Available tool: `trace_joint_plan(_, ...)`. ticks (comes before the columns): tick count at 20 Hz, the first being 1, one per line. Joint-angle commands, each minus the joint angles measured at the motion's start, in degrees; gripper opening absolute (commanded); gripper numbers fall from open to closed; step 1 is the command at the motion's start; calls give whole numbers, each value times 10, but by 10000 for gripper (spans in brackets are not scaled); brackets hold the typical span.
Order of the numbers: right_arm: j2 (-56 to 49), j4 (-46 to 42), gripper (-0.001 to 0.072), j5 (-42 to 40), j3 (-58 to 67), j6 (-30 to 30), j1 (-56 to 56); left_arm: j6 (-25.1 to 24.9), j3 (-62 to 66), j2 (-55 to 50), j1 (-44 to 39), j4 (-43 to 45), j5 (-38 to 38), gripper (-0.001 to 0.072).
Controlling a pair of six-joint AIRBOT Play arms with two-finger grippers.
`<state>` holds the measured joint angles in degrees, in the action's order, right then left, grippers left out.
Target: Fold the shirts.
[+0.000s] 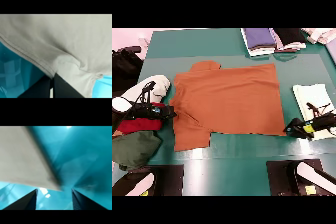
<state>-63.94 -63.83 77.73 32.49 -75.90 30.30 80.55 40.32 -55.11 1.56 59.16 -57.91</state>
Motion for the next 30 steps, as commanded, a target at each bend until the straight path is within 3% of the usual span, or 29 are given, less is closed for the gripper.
trace_joint_plan(1, -30, 28, 395, -57, -7, 4, -61, 0, 1, 1, 0, 0, -2, 27)
trace_joint_plan(2, -32, 28, 313, -58, 8, 4, -88, 0, 1, 1, 0, 0, -2, 27)
trace_joint_plan(4, -26, 25, 75, -57, 38, 4, -131, -1, 3, 1, 0, 0, -3, 27)
trace_joint_plan(5, -14, 23, 12, -58, 55, 4, -150, -1, 9, 1, 0, 5, -9, 26)
trace_joint_plan(10, 100, 23, 12, -52, 221, 4, -172, 6, 150, 93, 0, 34, -30, 26)
trace_joint_plan(14, 174, 6, 12, -75, 451, 4, -172, 6, 387, 166, 0, 54, -27, 26)
trace_joint_plan(20, 192, -82, 12, -55, 748, -31, -172, 16, 705, 175, 0, 56, -5, 26)
trace_joint_plan(25, 137, -98, 11, 45, 887, -42, -172, 53, 748, 159, 0, 99, -27, 26)
trace_joint_plan(30, 83, -97, 11, 66, 797, -42, -172, 60, 666, 45, 0, 99, -148, 26)
